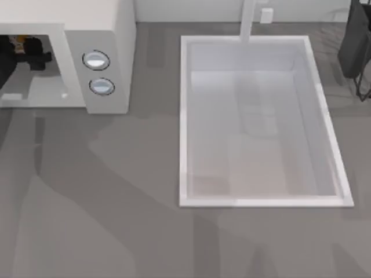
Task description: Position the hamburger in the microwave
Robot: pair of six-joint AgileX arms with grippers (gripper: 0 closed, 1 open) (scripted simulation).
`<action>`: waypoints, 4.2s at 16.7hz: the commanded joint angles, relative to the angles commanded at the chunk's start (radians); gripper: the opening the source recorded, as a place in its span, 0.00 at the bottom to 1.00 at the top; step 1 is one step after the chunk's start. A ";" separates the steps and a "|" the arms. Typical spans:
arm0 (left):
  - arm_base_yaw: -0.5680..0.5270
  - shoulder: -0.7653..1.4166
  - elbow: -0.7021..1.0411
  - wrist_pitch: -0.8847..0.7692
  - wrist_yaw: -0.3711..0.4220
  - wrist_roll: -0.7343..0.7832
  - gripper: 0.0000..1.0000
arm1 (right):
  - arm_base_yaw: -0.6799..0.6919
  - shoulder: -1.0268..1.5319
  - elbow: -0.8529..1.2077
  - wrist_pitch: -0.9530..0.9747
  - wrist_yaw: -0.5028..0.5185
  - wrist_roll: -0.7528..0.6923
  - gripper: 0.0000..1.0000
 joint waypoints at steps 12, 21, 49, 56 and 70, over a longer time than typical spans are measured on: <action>-0.016 0.113 0.167 -0.099 -0.014 -0.021 0.15 | 0.000 0.000 0.000 0.000 0.000 0.000 1.00; -0.016 0.113 0.167 -0.099 -0.014 -0.021 0.83 | 0.000 0.000 0.000 0.000 0.000 0.000 1.00; 0.129 -0.472 -0.899 0.368 0.090 0.020 1.00 | 0.000 0.000 0.000 0.000 0.000 0.000 1.00; 0.129 -0.492 -0.913 0.367 0.090 0.022 1.00 | 0.000 0.000 0.000 0.000 0.000 0.000 1.00; 0.129 -0.930 -0.776 -0.214 0.084 0.020 1.00 | 0.000 0.000 0.000 0.000 0.000 0.000 1.00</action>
